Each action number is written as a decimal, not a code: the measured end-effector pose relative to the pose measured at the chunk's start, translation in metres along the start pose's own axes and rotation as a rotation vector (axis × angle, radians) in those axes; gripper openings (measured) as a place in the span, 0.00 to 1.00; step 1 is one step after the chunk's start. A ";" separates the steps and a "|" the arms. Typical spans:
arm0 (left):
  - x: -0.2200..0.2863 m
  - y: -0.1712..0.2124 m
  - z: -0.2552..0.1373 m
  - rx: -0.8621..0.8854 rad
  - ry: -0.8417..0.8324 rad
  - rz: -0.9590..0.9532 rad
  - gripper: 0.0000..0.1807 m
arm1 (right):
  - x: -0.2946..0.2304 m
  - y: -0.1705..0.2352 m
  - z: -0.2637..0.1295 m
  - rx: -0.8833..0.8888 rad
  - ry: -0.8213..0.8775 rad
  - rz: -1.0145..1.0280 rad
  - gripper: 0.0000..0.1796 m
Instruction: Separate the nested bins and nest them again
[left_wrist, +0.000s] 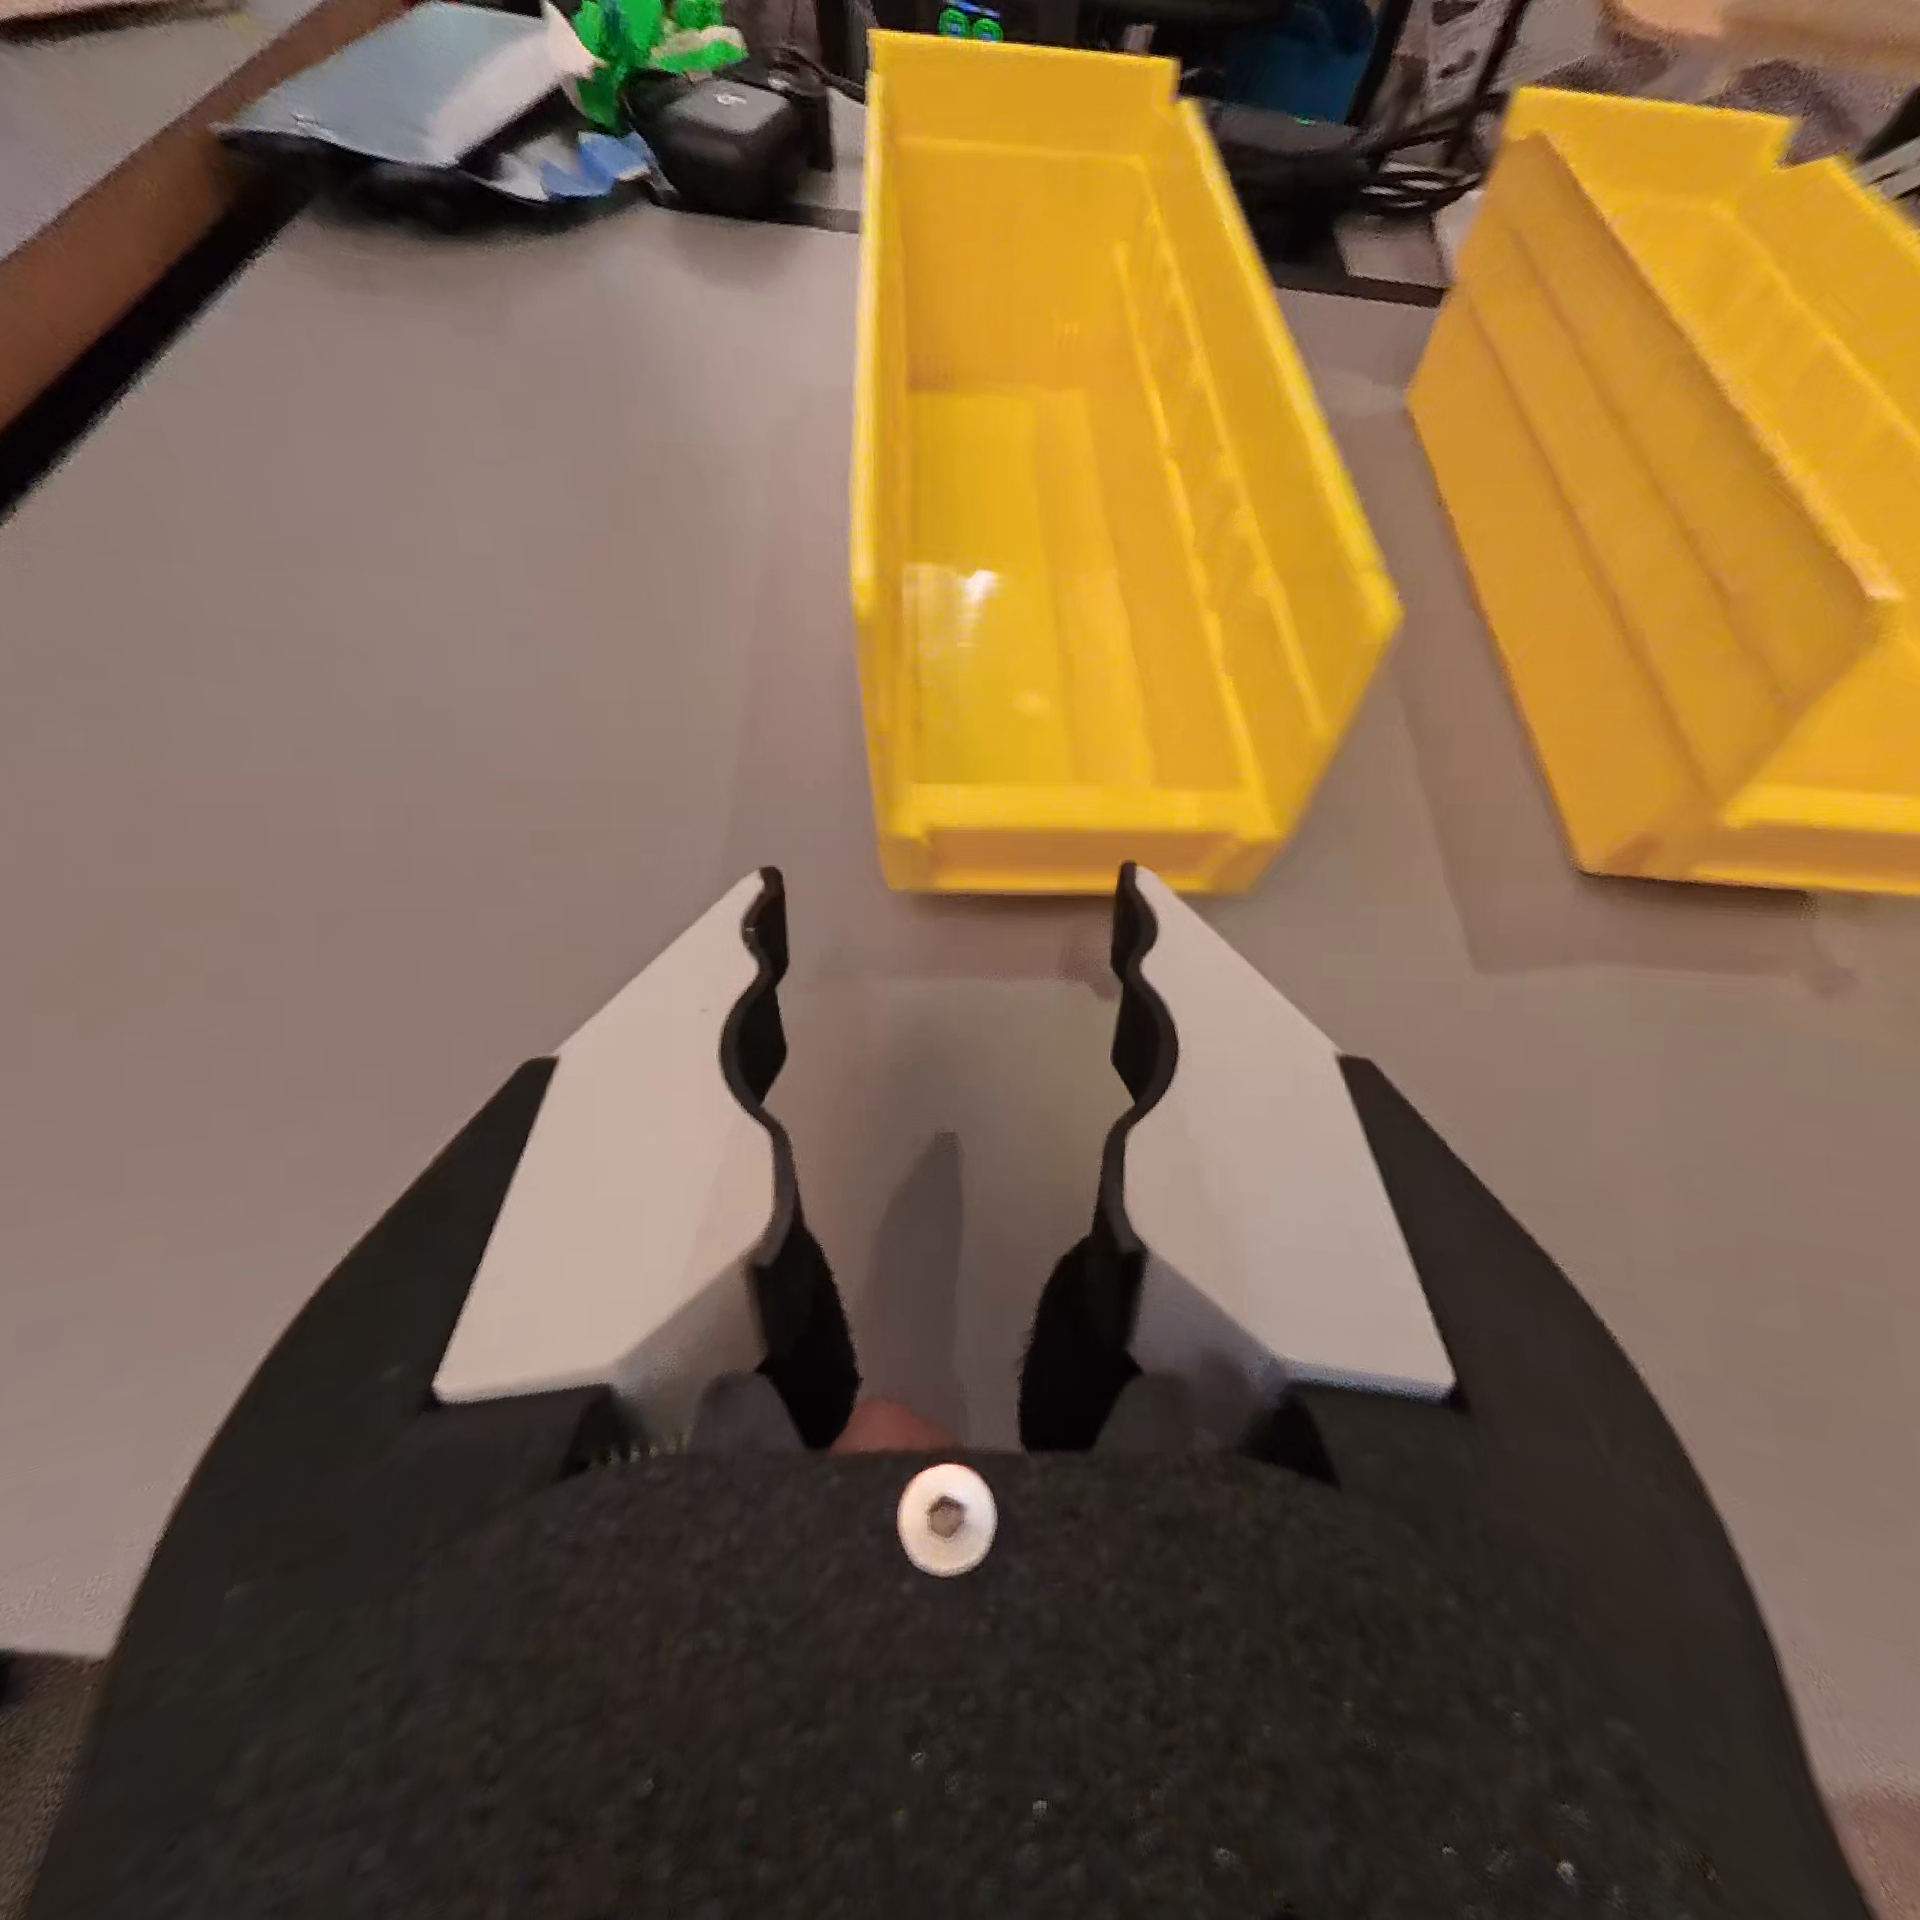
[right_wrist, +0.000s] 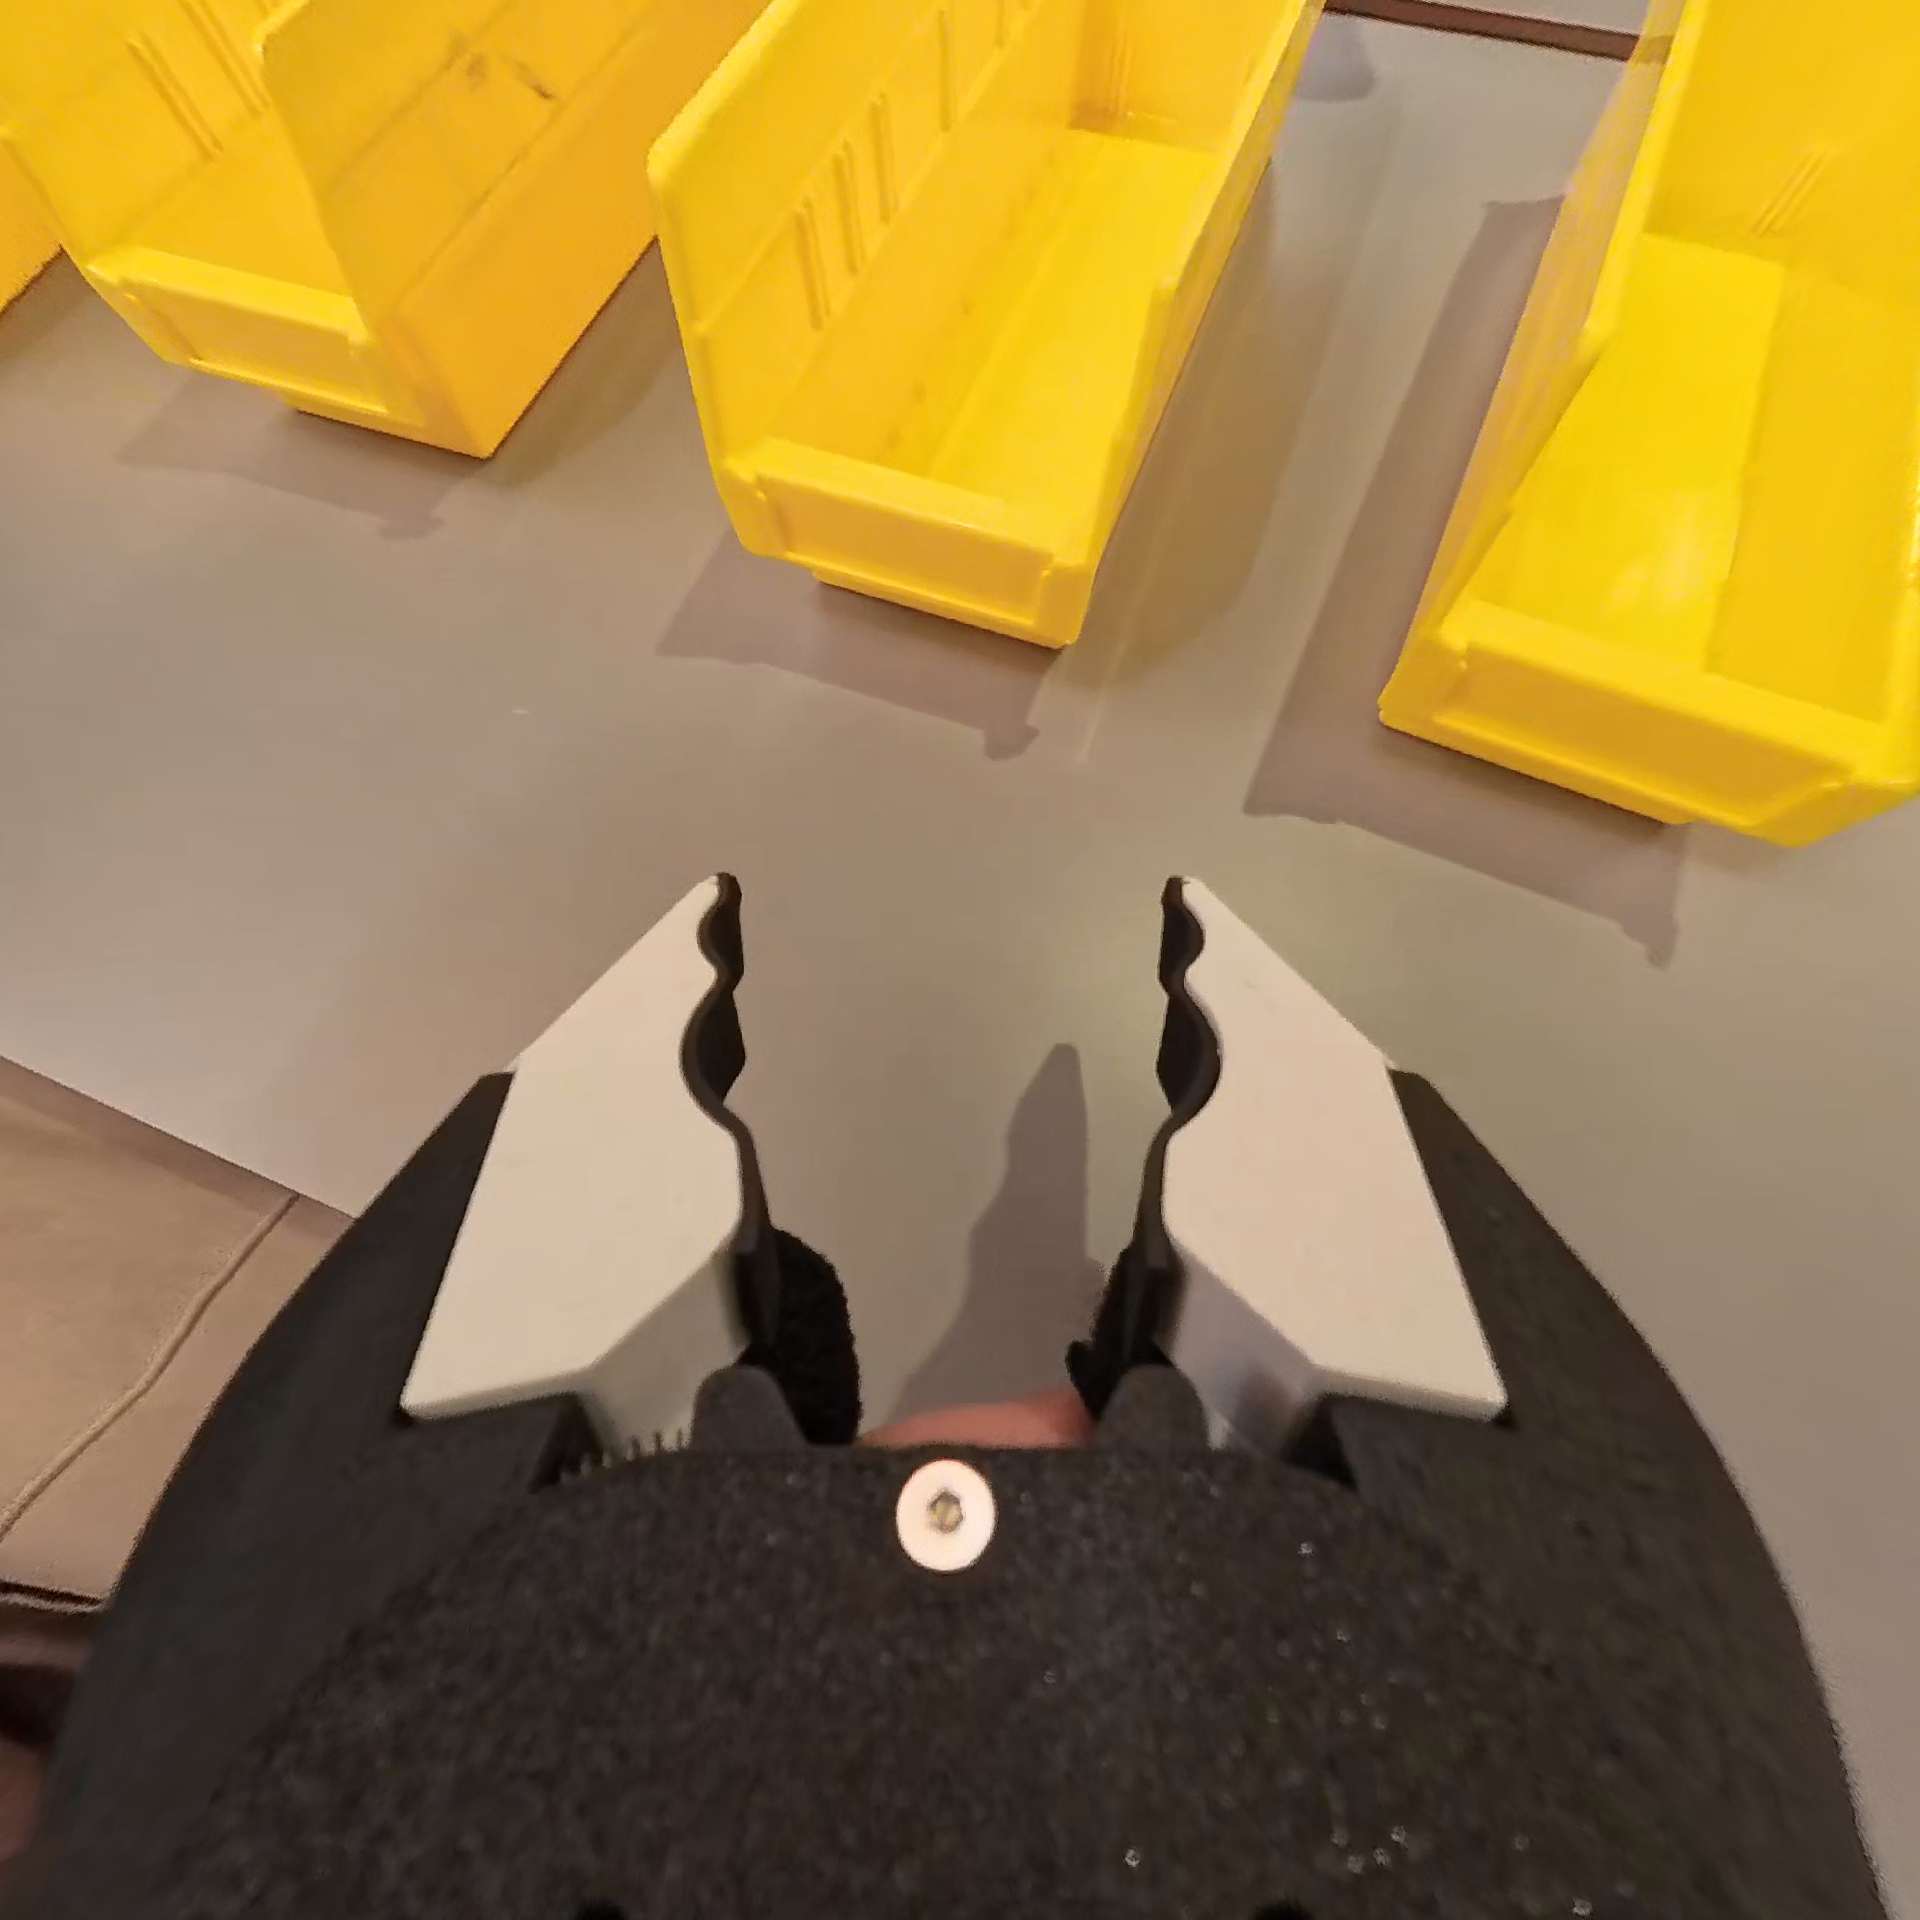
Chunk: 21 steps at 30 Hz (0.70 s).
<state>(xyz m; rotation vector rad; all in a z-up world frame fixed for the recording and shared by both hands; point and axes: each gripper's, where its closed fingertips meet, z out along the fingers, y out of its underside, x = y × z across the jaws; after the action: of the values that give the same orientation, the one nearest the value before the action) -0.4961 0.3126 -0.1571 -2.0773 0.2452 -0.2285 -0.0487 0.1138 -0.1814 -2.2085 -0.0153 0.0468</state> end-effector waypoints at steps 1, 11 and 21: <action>-0.008 -0.004 0.009 0.007 -0.032 0.026 0.34 | 0.000 0.001 0.001 -0.002 -0.003 0.001 0.45; -0.018 -0.029 0.073 0.058 -0.062 -0.025 0.00 | 0.002 0.003 -0.005 -0.002 -0.015 0.020 0.44; 0.012 -0.063 0.050 0.166 -0.062 -0.058 0.00 | 0.001 0.006 -0.008 -0.006 -0.015 0.022 0.44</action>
<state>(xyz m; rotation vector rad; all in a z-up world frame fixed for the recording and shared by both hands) -0.4667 0.3819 -0.1258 -1.9250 0.1239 -0.2125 -0.0470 0.1044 -0.1814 -2.2146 0.0002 0.0755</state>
